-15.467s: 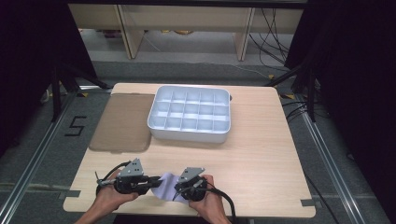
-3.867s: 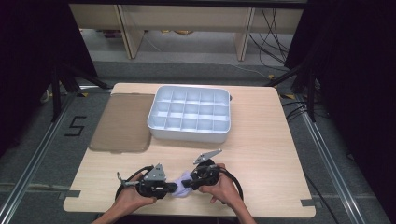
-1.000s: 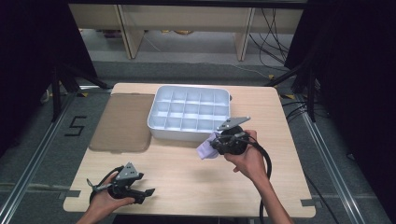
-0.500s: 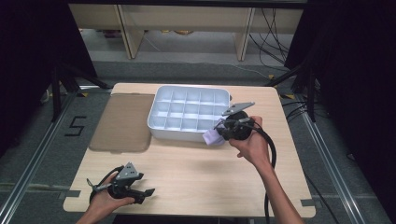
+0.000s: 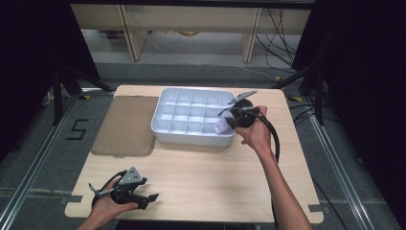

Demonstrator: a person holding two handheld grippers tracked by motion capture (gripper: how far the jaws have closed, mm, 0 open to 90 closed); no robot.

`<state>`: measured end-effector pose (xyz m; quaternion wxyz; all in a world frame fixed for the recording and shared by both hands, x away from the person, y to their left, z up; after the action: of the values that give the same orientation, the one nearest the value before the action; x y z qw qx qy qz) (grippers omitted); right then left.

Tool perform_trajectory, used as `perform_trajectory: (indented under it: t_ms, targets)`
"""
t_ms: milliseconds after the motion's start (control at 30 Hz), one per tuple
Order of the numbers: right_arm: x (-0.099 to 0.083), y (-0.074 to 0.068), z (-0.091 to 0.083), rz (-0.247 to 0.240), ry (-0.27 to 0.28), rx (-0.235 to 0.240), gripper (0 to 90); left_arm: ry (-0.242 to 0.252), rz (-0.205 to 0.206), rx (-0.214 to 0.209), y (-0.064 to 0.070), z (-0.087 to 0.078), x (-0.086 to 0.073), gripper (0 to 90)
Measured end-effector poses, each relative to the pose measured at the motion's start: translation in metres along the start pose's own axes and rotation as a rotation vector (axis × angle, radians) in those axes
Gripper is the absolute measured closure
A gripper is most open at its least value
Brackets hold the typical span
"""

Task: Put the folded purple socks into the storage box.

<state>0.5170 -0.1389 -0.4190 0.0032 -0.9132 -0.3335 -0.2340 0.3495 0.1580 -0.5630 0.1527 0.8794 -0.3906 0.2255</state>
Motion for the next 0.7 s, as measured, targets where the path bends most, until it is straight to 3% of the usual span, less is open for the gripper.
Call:
perform_trajectory:
  t_ms: [100, 133, 167, 333, 433, 567, 600, 700]
  targets:
    - [0.002, 0.003, 0.008, -0.001, -0.018, -0.013, 73.0, -0.001, -0.002, 0.006, 0.0, 0.0, 0.0, 24.3]
    - [0.002, 0.005, 0.011, 0.006, -0.028, -0.018, 73.0, 0.011, -0.017, -0.009, 0.002, 0.001, 0.001, 24.3]
    - [0.004, 0.008, 0.018, 0.004, -0.042, -0.032, 73.0, 0.0, 0.007, -0.002, 0.001, 0.0, 0.0, 24.3]
    - [0.005, 0.013, 0.029, 0.014, -0.07, -0.046, 73.0, 0.0, 0.003, 0.002, 0.001, 0.001, 0.0, 24.3]
    - [0.004, 0.015, 0.04, 0.0, -0.116, -0.075, 73.0, 0.002, 0.003, -0.003, 0.002, 0.001, 0.0, 24.3]
    - [0.004, 0.014, 0.045, -0.013, -0.138, -0.1, 73.0, -0.001, 0.007, -0.003, 0.002, 0.001, 0.0, 24.4]
    - [0.004, 0.015, 0.048, -0.032, -0.149, -0.129, 73.0, -0.005, 0.006, 0.004, 0.001, 0.001, 0.0, 24.4]
    - [0.004, 0.014, 0.051, -0.033, -0.162, -0.134, 73.0, -0.005, 0.006, 0.002, 0.002, 0.001, 0.0, 24.3]
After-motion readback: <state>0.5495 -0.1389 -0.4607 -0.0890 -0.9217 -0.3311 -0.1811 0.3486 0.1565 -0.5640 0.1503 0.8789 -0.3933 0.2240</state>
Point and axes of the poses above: each handheld gripper's, and its own axes: z roughly forward along the jaws, x roughly out of its top, y roughly to its right, the point moved 8 cm from there along z, roughly forward along the jaws, and after that the axes turned 14 degrees about -y, right-handed, at the moved point
